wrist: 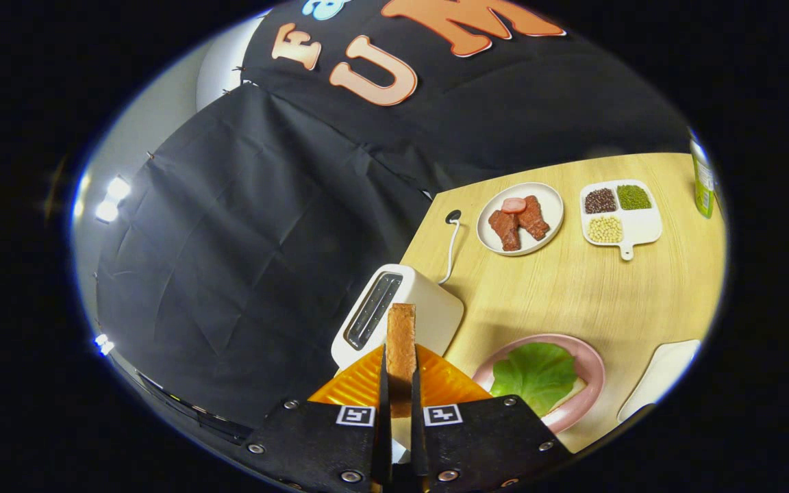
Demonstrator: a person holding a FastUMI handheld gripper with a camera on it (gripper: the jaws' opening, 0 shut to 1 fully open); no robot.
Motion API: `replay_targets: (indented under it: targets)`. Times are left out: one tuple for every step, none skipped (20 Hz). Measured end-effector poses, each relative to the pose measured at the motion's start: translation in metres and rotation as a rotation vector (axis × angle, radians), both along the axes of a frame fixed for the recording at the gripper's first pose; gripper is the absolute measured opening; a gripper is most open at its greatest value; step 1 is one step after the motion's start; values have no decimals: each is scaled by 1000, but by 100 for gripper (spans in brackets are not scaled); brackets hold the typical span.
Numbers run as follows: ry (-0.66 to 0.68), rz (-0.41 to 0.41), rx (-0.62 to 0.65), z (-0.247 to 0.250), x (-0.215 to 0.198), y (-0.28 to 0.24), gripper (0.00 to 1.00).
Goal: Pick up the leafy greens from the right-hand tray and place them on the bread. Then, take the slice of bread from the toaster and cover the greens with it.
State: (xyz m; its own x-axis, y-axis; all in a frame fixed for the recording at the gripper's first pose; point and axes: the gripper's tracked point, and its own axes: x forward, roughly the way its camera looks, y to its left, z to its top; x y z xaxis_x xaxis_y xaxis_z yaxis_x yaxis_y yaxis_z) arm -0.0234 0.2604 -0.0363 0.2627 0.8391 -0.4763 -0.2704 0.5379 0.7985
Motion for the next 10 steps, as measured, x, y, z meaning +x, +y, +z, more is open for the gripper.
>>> replay_targets:
  targets:
    - [8, -9, 0, -6, -2, -5, 11]
    - [18, -21, -2, -13, -4, -9, 11]
    - [30, -33, -6, -19, -5, -14, 11]
    - [39, -40, -9, -26, -6, -19, 11]
    - [50, -46, -10, -31, -8, -24, 11]
    - [61, -50, -7, -34, -10, -25, 11]
    - [70, -52, -5, -37, -12, -27, 11]
    - [75, -58, -3, -42, -13, -31, 11]
    - [80, -54, -6, -48, -15, -33, 11]
    - [86, -54, -4, -50, -19, -37, 11]
